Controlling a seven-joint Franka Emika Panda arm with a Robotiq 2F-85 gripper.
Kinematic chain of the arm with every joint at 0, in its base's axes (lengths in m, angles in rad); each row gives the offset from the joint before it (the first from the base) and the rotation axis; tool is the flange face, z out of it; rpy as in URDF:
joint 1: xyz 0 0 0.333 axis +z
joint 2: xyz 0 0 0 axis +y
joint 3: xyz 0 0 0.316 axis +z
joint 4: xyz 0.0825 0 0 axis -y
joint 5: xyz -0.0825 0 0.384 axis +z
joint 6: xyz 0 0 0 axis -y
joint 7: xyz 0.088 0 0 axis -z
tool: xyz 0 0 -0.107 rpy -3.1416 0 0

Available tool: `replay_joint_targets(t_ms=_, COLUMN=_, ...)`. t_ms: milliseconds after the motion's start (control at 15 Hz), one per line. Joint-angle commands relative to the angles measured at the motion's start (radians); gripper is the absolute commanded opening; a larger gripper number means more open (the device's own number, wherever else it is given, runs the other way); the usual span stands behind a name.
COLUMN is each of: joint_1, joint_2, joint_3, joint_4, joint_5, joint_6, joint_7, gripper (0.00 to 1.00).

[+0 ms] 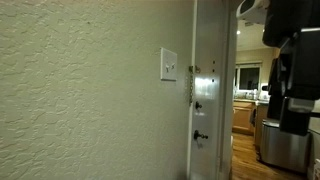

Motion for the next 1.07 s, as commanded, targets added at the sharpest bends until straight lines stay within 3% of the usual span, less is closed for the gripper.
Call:
replay_joint_targets(t_ms=0, joint_1=0.006, joint_2=0.002, joint_3=-0.005, joint_4=0.003, joint_5=-0.003, joint_6=-0.001, joint_7=0.003, gripper=1.00)
replay_joint_targets(t_ms=1000, joint_1=-0.023, joint_2=0.039, joint_3=-0.034, joint_4=0.018, joint_5=-0.021, joint_6=0.008, joint_7=0.000, gripper=1.00)
